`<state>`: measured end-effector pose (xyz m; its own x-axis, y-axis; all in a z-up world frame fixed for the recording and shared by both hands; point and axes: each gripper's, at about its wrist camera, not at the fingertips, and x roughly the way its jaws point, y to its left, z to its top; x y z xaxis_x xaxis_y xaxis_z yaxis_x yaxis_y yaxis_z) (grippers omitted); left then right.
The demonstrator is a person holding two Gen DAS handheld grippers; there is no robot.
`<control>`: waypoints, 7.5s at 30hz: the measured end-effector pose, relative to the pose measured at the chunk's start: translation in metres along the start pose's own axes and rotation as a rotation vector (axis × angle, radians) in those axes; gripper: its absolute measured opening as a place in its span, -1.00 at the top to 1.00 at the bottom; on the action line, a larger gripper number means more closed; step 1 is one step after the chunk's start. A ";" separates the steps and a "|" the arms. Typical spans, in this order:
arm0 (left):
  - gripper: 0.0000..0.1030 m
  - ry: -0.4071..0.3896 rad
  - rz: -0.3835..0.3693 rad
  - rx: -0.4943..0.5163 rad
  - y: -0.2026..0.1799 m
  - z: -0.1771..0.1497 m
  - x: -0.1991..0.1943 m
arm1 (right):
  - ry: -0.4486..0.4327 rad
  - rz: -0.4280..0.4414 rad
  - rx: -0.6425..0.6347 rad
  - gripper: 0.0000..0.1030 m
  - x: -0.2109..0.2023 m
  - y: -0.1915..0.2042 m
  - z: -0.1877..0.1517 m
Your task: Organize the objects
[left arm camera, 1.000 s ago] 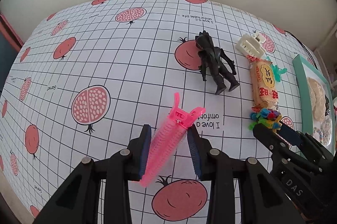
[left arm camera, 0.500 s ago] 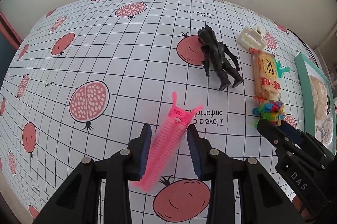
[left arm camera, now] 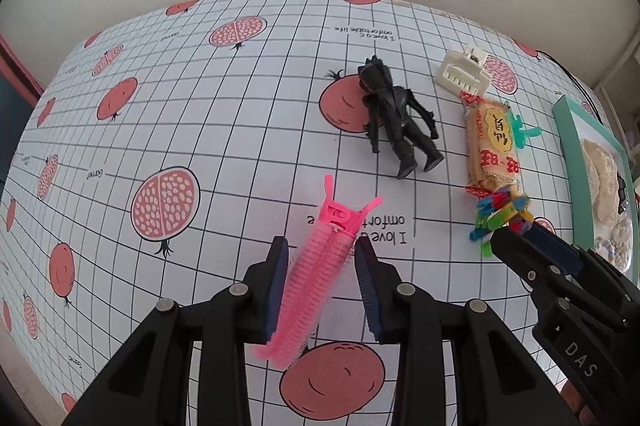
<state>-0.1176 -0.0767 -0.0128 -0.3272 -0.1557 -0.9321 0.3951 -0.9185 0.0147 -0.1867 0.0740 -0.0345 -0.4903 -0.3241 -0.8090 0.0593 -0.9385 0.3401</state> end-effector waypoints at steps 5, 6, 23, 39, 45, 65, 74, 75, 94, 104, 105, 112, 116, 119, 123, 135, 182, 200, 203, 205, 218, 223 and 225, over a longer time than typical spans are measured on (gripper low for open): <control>0.31 -0.019 0.015 0.017 -0.008 0.003 -0.011 | -0.020 0.013 -0.009 0.77 -0.014 0.001 0.006; 0.31 -0.021 0.016 0.020 -0.010 0.003 -0.013 | -0.018 0.008 -0.012 0.77 -0.015 0.000 0.007; 0.31 -0.027 0.042 0.008 -0.014 0.005 -0.015 | 0.003 0.021 0.006 0.07 -0.014 -0.022 0.003; 0.31 -0.010 0.025 -0.014 0.002 0.000 -0.007 | 0.052 0.026 -0.030 -0.04 0.017 -0.001 -0.009; 0.31 0.000 0.023 -0.016 0.004 -0.002 -0.003 | 0.040 0.022 -0.036 0.22 0.016 0.001 -0.009; 0.31 -0.086 -0.095 0.061 -0.057 0.011 -0.039 | -0.175 -0.051 0.085 0.23 -0.066 -0.049 0.017; 0.31 -0.113 -0.180 0.168 -0.126 0.019 -0.055 | -0.234 -0.154 0.197 0.23 -0.109 -0.116 0.019; 0.31 -0.117 -0.187 0.177 -0.135 0.020 -0.057 | -0.237 -0.166 0.207 0.23 -0.114 -0.125 0.019; 0.31 -0.114 -0.304 0.260 -0.243 0.017 -0.053 | -0.268 -0.251 0.268 0.23 -0.150 -0.214 0.004; 0.31 -0.073 -0.316 0.298 -0.267 0.003 -0.028 | -0.240 -0.252 0.272 0.22 -0.139 -0.222 0.001; 0.31 -0.067 -0.318 0.297 -0.268 0.003 -0.025 | -0.237 -0.252 0.273 0.22 -0.138 -0.222 0.000; 0.31 -0.047 -0.312 0.309 -0.272 -0.002 -0.012 | -0.197 -0.263 0.273 0.22 -0.124 -0.225 -0.002; 0.31 -0.039 -0.312 0.317 -0.272 -0.004 -0.008 | -0.170 -0.269 0.271 0.22 -0.118 -0.226 -0.003; 0.31 -0.029 -0.312 0.322 -0.274 -0.004 -0.005 | -0.149 -0.279 0.260 0.22 -0.113 -0.225 -0.003; 0.31 -0.004 -0.304 0.328 -0.275 -0.007 0.003 | -0.126 -0.305 0.240 0.22 -0.107 -0.222 -0.005; 0.19 0.026 -0.314 0.328 -0.270 -0.007 0.006 | -0.099 -0.314 0.245 0.20 -0.107 -0.222 -0.005; -0.83 -0.103 -0.152 0.173 -0.205 0.012 -0.020 | -0.133 -0.288 0.202 -1.00 -0.120 -0.206 0.003; -1.00 -0.160 -0.160 0.145 -0.192 0.019 -0.024 | -0.141 -0.311 0.221 -1.00 -0.121 -0.210 0.005; -1.00 -0.172 -0.166 0.140 -0.188 0.021 -0.027 | -0.145 -0.276 0.248 -1.00 -0.123 -0.210 0.006; -1.00 -0.174 -0.164 0.142 -0.186 0.022 -0.028 | -0.148 -0.268 0.263 -1.00 -0.124 -0.209 0.007; -1.00 -0.195 -0.179 0.031 -0.132 0.033 -0.034 | -0.171 -0.256 0.220 -1.00 -0.129 -0.175 0.015; -1.00 -0.205 -0.169 -0.019 -0.102 0.036 -0.036 | -0.172 -0.237 0.204 -1.00 -0.127 -0.157 0.016; -1.00 -0.209 -0.164 -0.040 -0.088 0.037 -0.036 | -0.167 -0.210 0.189 -1.00 -0.124 -0.148 0.018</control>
<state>-0.1723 -0.0035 0.0331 -0.5580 -0.0813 -0.8259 0.3543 -0.9233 -0.1484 -0.1508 0.2549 0.0241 -0.6113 -0.0869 -0.7866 -0.2135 -0.9390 0.2697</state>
